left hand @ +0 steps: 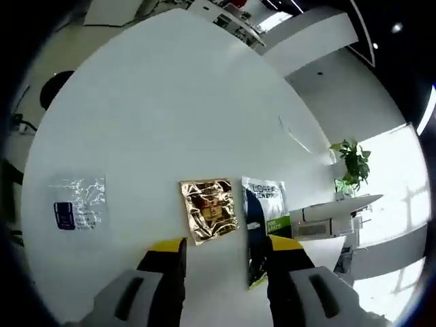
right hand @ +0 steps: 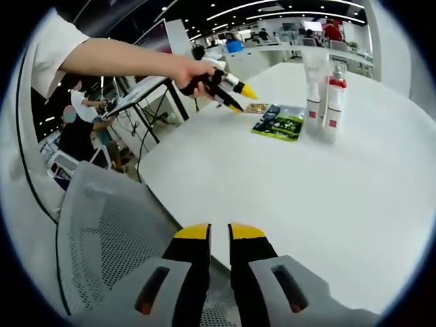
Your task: Arrange the skincare products in the storage area until every visible bottle or jar stands upright without overlapping.
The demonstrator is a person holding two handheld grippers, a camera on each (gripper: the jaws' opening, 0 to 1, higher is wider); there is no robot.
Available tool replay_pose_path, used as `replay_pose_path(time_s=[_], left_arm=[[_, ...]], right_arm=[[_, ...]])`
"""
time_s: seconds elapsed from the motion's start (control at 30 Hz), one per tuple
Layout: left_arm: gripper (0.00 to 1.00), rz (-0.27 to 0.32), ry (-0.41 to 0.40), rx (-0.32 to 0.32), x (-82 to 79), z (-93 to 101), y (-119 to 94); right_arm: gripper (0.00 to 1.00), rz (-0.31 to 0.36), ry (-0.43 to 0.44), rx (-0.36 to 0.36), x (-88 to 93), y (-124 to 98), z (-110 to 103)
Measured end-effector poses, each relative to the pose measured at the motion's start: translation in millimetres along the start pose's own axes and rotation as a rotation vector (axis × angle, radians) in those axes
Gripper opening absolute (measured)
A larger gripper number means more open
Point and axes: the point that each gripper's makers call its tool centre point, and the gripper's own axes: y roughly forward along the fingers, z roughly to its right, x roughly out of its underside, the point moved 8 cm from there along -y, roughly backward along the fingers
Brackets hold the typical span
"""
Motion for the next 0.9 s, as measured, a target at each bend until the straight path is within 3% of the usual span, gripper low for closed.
replay_pose_path(time_s=[0.13, 0.3, 0.47, 0.6, 0.77, 0.9], left_arm=[[0.5, 0.035, 0.055, -0.049, -3.1, -5.5, -7], [0.49, 0.124, 0.126, -0.12, -10.0, -15.7, -22], [0.5, 0.216, 0.177, -0.251, -21.8, -39.0, -39], [0.55, 0.271, 0.224, -0.373, -20.4, -53.1, -50], [0.61, 0.304, 0.226, -0.444, -14.9, -64.6, -51], [0.69, 0.297, 0.215, -0.473, -13.2, -73.5, -43]], right_arm=[[0.08, 0.0, -0.004, -0.002, 0.0, 0, -1], [0.08, 0.0, -0.011, -0.004, -0.1, 0, -2], [0.08, 0.0, -0.009, -0.003, 0.0, 0, -1], [0.08, 0.0, -0.013, 0.004, 0.1, 0, 0], [0.08, 0.001, -0.009, 0.007, 0.1, 0, 1], [0.08, -0.005, -0.01, 0.009, 0.5, 0, 1]])
